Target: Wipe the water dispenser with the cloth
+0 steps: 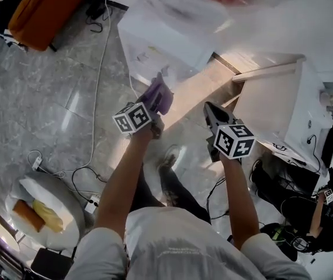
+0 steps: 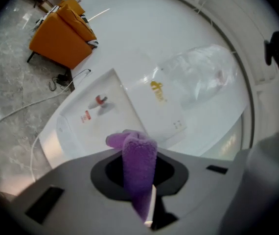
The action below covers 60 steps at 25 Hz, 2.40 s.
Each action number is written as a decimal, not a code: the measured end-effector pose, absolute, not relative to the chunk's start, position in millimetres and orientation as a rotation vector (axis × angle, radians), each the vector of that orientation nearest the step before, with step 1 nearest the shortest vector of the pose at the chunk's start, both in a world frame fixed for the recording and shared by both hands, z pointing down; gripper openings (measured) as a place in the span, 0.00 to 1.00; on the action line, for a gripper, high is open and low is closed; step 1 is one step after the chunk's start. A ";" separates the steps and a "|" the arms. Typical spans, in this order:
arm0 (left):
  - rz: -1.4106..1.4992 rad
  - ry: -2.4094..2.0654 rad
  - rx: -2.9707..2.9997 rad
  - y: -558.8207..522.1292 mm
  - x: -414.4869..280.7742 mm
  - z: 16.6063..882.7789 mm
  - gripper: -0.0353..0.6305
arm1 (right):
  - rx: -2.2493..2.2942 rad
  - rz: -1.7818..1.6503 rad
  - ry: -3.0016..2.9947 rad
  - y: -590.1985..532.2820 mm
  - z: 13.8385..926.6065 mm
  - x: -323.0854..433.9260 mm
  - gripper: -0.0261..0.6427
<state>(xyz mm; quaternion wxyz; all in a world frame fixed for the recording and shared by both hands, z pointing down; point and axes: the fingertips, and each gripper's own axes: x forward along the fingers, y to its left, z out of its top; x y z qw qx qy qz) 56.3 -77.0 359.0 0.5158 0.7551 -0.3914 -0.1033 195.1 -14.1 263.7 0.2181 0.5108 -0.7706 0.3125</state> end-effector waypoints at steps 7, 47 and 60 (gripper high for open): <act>-0.535 -0.859 1.841 -66.2 111.3 266.5 0.15 | 1.412 0.845 -2.157 20.1 248.0 231.4 0.06; -0.211 -0.968 1.511 -105.4 128.0 505.4 0.14 | 1.452 0.937 -2.050 21.9 328.3 277.3 0.06; 0.147 -0.954 1.778 -57.2 13.2 501.0 0.14 | 1.384 0.933 -2.051 8.0 340.5 202.4 0.06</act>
